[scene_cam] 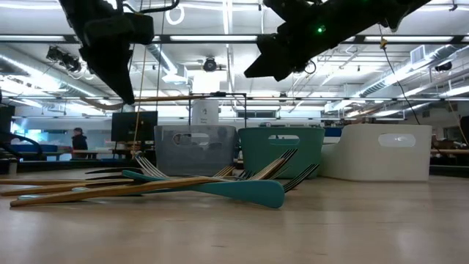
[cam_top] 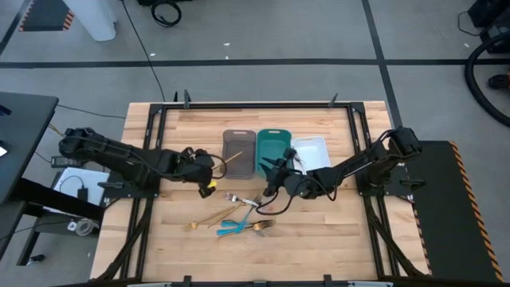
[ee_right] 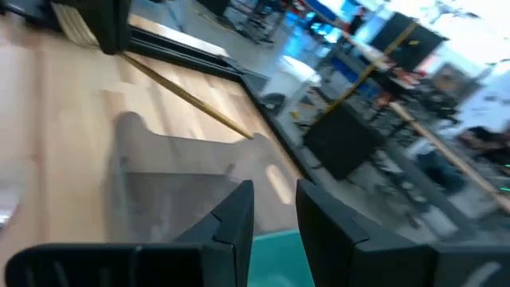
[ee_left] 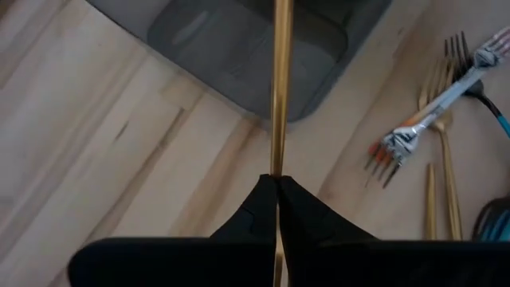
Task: Sort silverware by color (type)
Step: Put the gold fork into the black bin
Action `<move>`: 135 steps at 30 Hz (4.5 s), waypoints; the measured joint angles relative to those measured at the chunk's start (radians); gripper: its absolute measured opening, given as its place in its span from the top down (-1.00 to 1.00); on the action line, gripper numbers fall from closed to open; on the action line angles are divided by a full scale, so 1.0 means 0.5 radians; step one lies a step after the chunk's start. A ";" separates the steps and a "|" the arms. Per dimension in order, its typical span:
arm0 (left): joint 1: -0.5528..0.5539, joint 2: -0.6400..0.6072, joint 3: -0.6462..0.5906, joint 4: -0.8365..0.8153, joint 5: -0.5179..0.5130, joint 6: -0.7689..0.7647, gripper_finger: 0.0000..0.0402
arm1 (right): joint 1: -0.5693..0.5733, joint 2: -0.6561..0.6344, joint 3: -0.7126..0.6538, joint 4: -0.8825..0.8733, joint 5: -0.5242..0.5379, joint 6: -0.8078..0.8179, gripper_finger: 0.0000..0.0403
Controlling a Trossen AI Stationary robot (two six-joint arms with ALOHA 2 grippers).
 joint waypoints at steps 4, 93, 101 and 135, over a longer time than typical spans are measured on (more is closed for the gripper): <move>0.063 0.000 0.000 0.073 0.000 0.081 0.95 | 0.055 0.000 0.000 0.000 0.296 -0.068 0.49; 0.350 0.603 -0.002 1.116 -0.561 0.025 0.95 | 0.328 -0.246 -0.002 -1.034 0.458 1.120 0.59; 0.361 0.603 -0.002 1.014 -0.431 -0.061 0.95 | 0.328 -0.246 -0.002 -1.033 0.456 1.120 0.59; 0.302 0.754 -0.229 1.356 -0.432 -0.372 0.95 | 0.328 -0.246 -0.002 -1.026 0.443 1.120 0.59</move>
